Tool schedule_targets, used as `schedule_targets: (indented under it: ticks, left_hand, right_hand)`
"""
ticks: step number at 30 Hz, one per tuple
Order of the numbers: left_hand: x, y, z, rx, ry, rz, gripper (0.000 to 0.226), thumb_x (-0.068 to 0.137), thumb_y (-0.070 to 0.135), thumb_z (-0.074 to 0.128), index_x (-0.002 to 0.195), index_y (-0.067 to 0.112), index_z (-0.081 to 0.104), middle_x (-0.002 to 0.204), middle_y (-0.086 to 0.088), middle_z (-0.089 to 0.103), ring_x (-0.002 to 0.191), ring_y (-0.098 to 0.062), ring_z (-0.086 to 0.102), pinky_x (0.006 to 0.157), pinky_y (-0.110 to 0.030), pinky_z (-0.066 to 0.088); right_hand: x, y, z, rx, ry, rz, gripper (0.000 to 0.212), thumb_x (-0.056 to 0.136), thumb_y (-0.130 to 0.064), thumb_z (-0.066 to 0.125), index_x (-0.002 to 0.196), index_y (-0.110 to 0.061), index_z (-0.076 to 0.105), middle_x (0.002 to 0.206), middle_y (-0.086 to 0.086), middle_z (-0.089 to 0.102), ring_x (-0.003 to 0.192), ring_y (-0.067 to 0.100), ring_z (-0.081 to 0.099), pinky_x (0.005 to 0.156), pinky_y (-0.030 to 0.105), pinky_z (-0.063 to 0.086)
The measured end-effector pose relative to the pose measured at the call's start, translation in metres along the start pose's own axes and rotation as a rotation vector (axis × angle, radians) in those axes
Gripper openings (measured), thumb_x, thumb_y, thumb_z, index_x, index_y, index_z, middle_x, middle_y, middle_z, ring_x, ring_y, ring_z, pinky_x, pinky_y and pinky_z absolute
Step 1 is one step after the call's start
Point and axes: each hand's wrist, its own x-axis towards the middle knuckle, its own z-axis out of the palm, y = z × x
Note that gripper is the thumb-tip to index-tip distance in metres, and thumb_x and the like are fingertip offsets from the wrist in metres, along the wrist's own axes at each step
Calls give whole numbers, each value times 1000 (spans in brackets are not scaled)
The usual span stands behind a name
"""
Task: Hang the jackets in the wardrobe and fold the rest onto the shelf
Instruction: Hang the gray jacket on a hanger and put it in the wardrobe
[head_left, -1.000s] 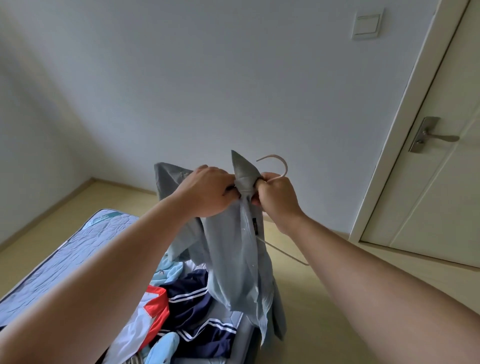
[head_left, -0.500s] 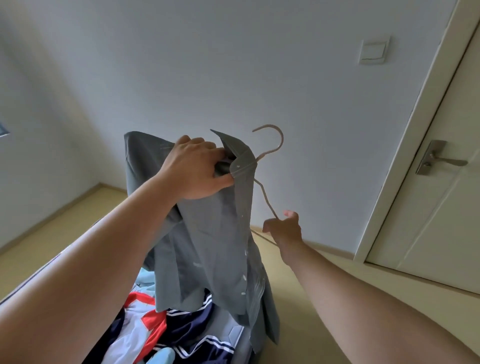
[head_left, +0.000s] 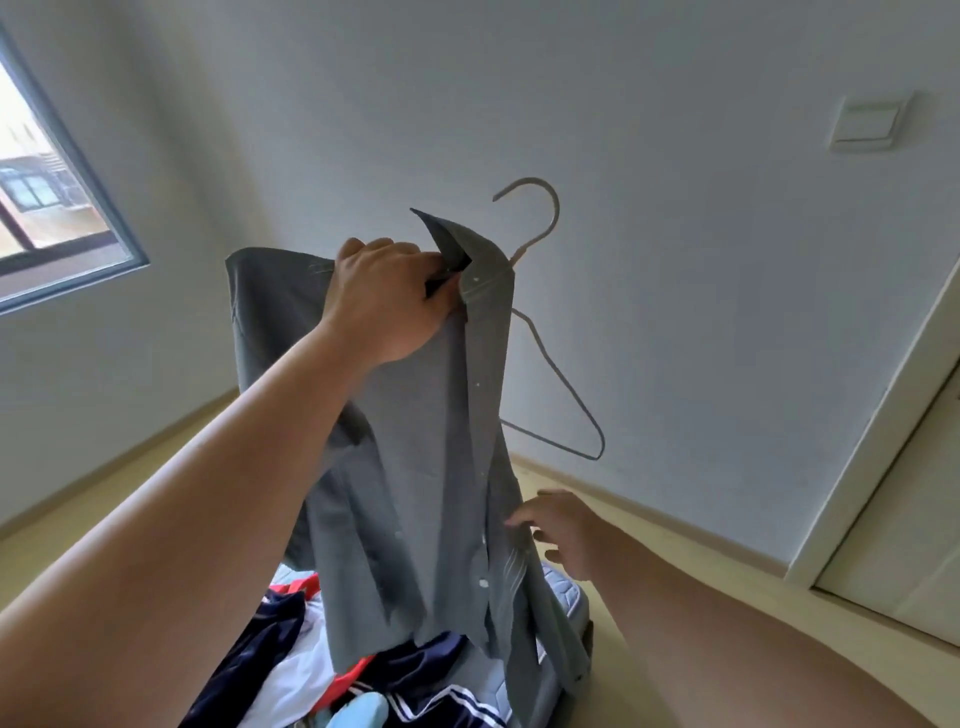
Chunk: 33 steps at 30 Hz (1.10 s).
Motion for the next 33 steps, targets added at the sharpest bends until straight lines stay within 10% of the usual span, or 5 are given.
schedule_targets:
  ticks: [10,16,21,33]
  left_hand:
    - [-18,-46,-13,-148,22,-176,45,88,56,28,62,29,53,69,9,61,78,-23,50,84,-38,31]
    - [-61,-107,13,-82,-88,-368,58,81,66,22,60,28,61,79,-10,72,81,-35,56,88,-39,37]
    - [-83,-113,45,-47,-205,-434,59,77,64,30,86,31,78,96,-7,76,95,-36,64,78,-34,37]
    - [-88,-82,71,-7,-196,-753,36,88,53,46,82,25,69,88,-4,70,83,-32,64,63,-31,39]
  right_hand:
    - [13,-13,6,-48,163,-1,22,86,-4,71,74,-4,53,75,13,57,62,22,52,59,29,39]
    - [6,-79,-29,84,428,-189,25,80,-17,78,95,0,66,95,14,69,89,31,67,73,35,53]
    - [-6,-130,-20,-183,494,-539,21,89,-27,70,76,-12,61,74,4,63,67,20,59,49,25,37]
    - [-63,-174,-3,-404,338,-811,25,72,-32,75,66,-11,63,62,2,62,61,17,58,57,28,44]
